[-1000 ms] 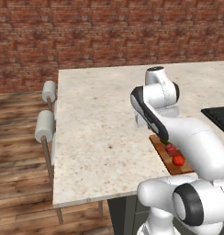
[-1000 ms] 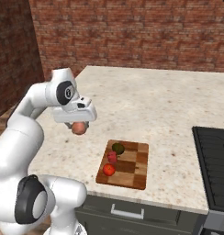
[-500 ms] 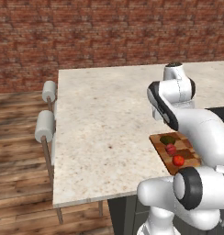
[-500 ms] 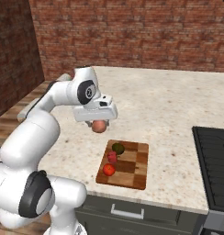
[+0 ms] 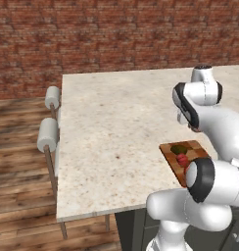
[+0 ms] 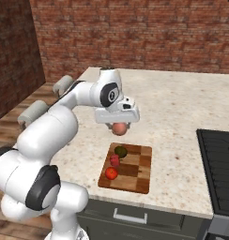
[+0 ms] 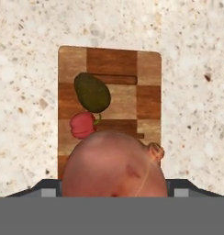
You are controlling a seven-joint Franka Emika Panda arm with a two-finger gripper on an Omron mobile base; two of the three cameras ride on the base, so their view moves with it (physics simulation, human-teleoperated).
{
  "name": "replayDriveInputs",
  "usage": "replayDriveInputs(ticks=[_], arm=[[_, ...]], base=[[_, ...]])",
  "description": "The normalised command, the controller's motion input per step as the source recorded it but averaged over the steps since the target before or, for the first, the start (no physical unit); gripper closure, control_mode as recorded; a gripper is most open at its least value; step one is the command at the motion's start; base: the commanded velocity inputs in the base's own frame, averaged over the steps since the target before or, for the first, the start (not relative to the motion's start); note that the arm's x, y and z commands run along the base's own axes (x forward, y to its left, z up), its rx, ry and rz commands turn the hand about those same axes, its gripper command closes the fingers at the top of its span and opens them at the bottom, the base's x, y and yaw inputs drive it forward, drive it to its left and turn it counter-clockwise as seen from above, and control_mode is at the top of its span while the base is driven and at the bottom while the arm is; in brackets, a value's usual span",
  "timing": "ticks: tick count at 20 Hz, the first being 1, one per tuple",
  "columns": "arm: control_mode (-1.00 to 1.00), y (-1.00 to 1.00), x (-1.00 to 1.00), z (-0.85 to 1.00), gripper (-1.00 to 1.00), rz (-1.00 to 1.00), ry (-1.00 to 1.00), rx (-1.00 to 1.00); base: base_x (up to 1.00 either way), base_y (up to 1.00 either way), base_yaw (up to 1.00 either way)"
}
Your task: Place the avocado, onion, tomato, and bell pepper on the cutting board.
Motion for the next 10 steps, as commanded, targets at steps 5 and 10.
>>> replayDriveInputs(ticks=[5,10], arm=[[-1.0,-0.51,0.11,-0.18,1.0,0.01,0.0,0.11],[-1.0,-0.37,0.0,-0.28,1.0,0.02,0.0,0.17]], base=[[0.0,0.0,0.0],[0.0,0.0,0.0]])
